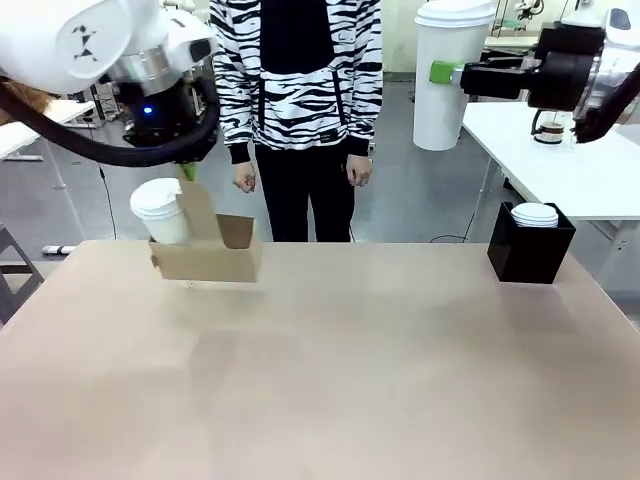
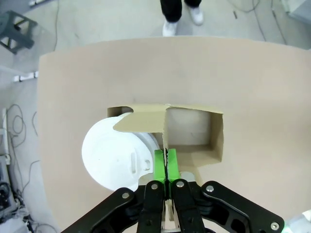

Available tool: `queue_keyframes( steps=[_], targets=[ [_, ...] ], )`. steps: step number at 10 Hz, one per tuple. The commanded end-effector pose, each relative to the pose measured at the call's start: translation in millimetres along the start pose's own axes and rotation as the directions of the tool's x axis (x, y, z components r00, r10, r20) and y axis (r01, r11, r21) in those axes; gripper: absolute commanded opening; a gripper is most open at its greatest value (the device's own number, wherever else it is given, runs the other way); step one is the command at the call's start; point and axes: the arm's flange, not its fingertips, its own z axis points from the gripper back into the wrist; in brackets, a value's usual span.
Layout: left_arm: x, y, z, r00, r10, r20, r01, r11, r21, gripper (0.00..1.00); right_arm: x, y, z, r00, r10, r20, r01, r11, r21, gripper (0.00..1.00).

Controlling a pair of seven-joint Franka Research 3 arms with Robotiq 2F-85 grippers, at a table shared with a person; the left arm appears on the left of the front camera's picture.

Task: Pour a drink into a cup and package it in a carrier.
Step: Position the Cup Carrier in the center of the table.

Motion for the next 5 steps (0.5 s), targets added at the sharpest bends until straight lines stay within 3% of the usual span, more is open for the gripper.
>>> queue_keyframes(
  steps=[1, 5],
  targets=[
    [-15, -38, 8, 0.999, 0.047, 0.014, -0.047, 0.998, 0.042, 0.02, 1, -1, -3, 1.0, 0.02, 0.007, -0.02, 1.0, -0.013, 0.8],
    [-60, -131, -9, 0.999, 0.026, 0.024, -0.027, 0.998, 0.052, 0.02, 1, -1, -3, 1.0, 0.02, 0.007, -0.02, 1.0, -0.013, 0.8]
  ],
)
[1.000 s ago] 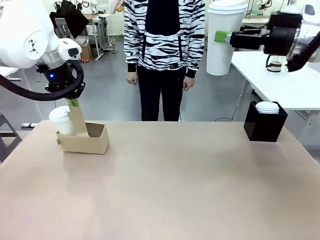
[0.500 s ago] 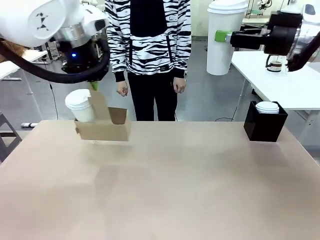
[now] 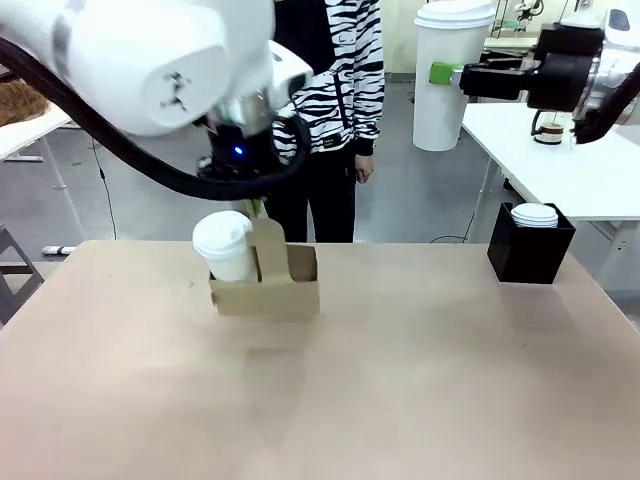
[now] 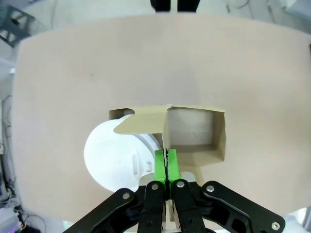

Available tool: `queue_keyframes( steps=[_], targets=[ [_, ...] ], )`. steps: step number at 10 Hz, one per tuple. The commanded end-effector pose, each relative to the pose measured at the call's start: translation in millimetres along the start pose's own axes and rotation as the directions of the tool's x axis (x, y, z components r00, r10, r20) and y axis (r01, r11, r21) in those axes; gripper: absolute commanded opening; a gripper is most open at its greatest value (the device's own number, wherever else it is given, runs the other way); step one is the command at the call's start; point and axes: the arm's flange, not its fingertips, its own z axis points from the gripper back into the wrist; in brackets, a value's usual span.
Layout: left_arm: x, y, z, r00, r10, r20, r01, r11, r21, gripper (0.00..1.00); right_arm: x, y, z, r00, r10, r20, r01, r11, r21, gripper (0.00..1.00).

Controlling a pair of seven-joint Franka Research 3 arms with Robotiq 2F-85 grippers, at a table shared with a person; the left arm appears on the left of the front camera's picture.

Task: Pour a drink into a cup and package it in a carrier.
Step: Position the Cup Carrier in the center of the table.

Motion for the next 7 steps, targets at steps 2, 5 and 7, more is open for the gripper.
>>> queue_keyframes(
  steps=[2, 5, 7],
  targets=[
    [-5, -40, -41, 1.0, -0.009, -0.011, 0.01, 1.0, 0.025, 0.02, 1, -1, -3, 1.0, 0.02, 0.007, -0.02, 1.0, -0.013, 0.8],
    [-17, -50, -61, 0.998, -0.008, -0.057, 0.009, 1.0, 0.018, 0.02, 1, -1, -3, 1.0, 0.02, 0.007, -0.02, 1.0, -0.013, 0.8],
    [-19, -48, -68, 0.992, 0.011, -0.128, -0.009, 1.0, 0.014, 0.02, 1, -1, -3, 1.0, 0.02, 0.007, -0.02, 1.0, -0.013, 0.8]
  ],
)
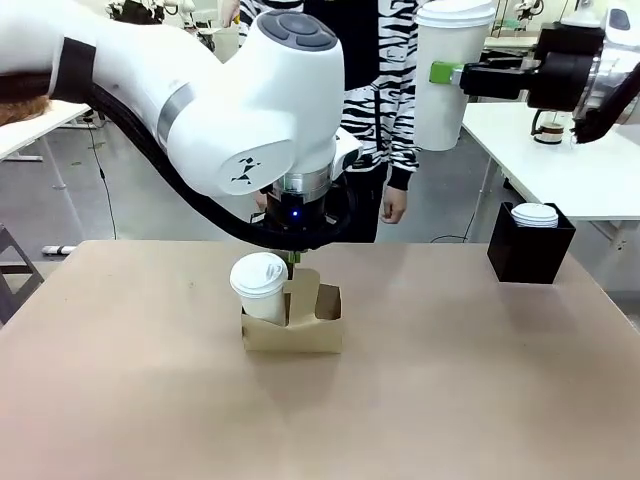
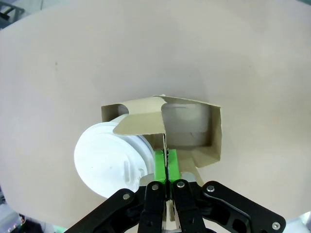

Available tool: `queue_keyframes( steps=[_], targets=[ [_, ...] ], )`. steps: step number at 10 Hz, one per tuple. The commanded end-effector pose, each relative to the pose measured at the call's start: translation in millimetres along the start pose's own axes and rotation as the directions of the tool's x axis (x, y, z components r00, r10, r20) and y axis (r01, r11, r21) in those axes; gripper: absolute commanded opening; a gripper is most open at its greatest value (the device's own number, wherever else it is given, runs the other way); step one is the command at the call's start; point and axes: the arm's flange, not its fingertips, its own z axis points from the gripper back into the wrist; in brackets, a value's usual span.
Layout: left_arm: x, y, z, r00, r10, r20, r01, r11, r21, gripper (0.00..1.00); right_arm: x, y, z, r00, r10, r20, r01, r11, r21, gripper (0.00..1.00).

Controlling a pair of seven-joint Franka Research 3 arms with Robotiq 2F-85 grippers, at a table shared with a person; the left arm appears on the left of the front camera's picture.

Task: Pour a drink into a cup and package it in a carrier.
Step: Position the Cup Carrier in the center of the table, then insert the held 600 ml Paper Cup into the Cup Carrier.

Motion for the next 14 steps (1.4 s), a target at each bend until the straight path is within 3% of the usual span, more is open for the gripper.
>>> queue_keyframes(
  steps=[1, 5, 6, 7, 8, 10, 11, 13, 14],
  targets=[
    [-1, -1, 0, 1.0, -0.007, 0.01, 0.007, 1.0, 0.0, 0.02, 1, -1, -3, 1.0, 0.02, 0.008, -0.02, 1.0, -0.012, 0.8],
    [-1, -1, 0, 1.0, -0.007, 0.01, 0.007, 1.0, 0.0, 0.02, 1, -1, -3, 1.0, 0.02, 0.008, -0.02, 1.0, -0.012, 0.8],
    [0, -1, 3, 1.0, -0.004, 0.004, 0.004, 1.0, -0.007, 0.61, 1, -1, -3, 1.0, 0.02, 0.008, -0.02, 1.0, -0.012, 0.8],
    [2, 6, 9, 1.0, -0.001, -0.006, 0.0, 1.0, -0.011, 0.61, 1, -1, -3, 1.0, 0.02, 0.008, -0.02, 1.0, -0.012, 0.8],
    [5, 12, 19, 1.0, -0.005, -0.021, 0.005, 0.999, -0.047, 1.0, 0, 0, 0, 1.0, 0.0, 0.0, 0.0, 1.0, 0.0, 0.8],
    [7, 23, 45, 0.998, -0.046, -0.047, 0.042, 0.995, -0.092, 1.0, -21, -24, -34, 0.987, -0.1, -0.123, 0.116, 0.985, 0.127, 0.8],
    [6, 32, 62, 0.995, -0.078, -0.058, 0.071, 0.99, -0.121, 0.85, -34, -29, -45, 0.982, -0.122, -0.141, 0.145, 0.975, 0.17, 0.8],
    [1, 61, 94, 0.967, -0.244, -0.073, 0.22, 0.944, -0.247, 1.0, -66, -28, -66, 0.98, -0.118, -0.158, 0.161, 0.942, 0.293, 0.8],
    [-4, 85, 109, 0.922, -0.381, -0.064, 0.345, 0.888, -0.304, 1.0, -78, -22, -79, 0.986, -0.096, -0.137, 0.141, 0.916, 0.375, 0.8]
  ],
)
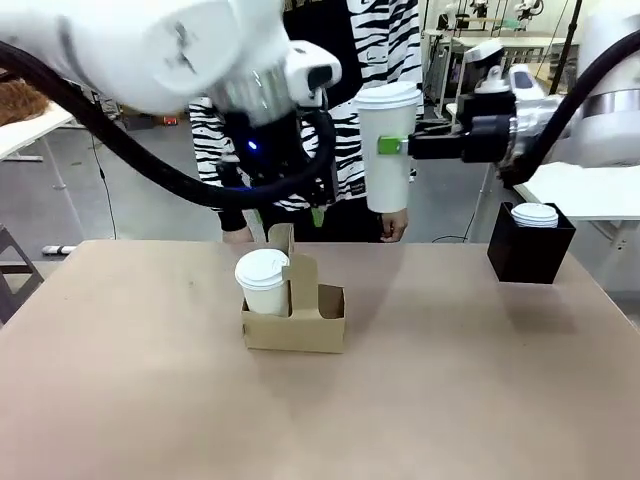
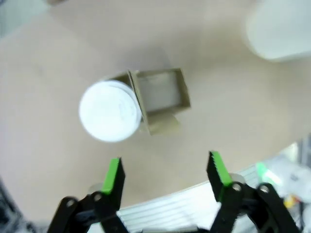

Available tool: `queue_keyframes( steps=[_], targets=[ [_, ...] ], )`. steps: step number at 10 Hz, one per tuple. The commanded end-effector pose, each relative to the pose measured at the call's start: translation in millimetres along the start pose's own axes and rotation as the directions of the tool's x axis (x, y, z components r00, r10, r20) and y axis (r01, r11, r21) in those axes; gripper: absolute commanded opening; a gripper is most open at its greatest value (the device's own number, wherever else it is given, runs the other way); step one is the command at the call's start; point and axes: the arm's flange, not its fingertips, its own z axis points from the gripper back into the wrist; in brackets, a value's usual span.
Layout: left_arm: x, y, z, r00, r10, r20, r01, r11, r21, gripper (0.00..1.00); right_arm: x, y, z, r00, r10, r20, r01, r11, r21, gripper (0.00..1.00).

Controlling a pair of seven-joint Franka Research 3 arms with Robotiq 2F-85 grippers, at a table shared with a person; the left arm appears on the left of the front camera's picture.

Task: Pour a drink into a cup and package it in a carrier.
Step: Insert the held 600 ml Paper Cup into the Cup Carrier.

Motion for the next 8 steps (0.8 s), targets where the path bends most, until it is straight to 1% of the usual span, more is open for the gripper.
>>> queue_keyframes(
  steps=[1, 2, 3, 4, 5, 6, 7, 8],
  targets=[
    [-34, 54, 30, 0.952, -0.294, -0.09, 0.289, 0.955, -0.071, 1.0, -5, -3, -20, 0.997, 0.077, 0.018, -0.079, 0.988, 0.133, 0.8],
    [-47, 78, 42, 0.916, -0.395, -0.078, 0.386, 0.917, -0.1, 1.0, -17, -5, -33, 0.995, 0.098, 0.022, -0.101, 0.979, 0.176, 0.8],
    [-63, 103, 51, 0.851, -0.522, -0.057, 0.517, 0.852, -0.083, 1.0, -27, -7, -46, 0.99, 0.135, 0.049, -0.143, 0.969, 0.2, 0.8],
    [-70, 118, 54, 0.84, -0.542, 0.033, 0.543, 0.839, -0.037, 1.0, -30, -4, -51, 0.981, 0.172, 0.09, -0.186, 0.966, 0.178, 0.8],
    [-73, 129, 52, 0.873, -0.481, 0.081, 0.478, 0.876, 0.054, 1.0, -25, 2, -40, 0.997, 0.079, 0.021, -0.081, 0.983, 0.164, 0.8],
    [-58, 98, 57, 0.874, -0.483, -0.06, 0.477, 0.874, -0.088, 1.0, -25, 2, -40, 0.997, 0.079, 0.021, -0.081, 0.983, 0.164, 0.8],
    [-58, 98, 57, 0.874, -0.483, -0.06, 0.477, 0.874, -0.088, 1.0, -25, 2, -40, 0.997, 0.079, 0.021, -0.081, 0.983, 0.164, 0.8],
    [-70, 123, 65, 0.859, -0.512, -0.014, 0.512, 0.859, -0.022, 1.0, -36, -1, -47, 0.993, 0.11, 0.033, -0.114, 0.977, 0.178, 0.8]
  ],
)
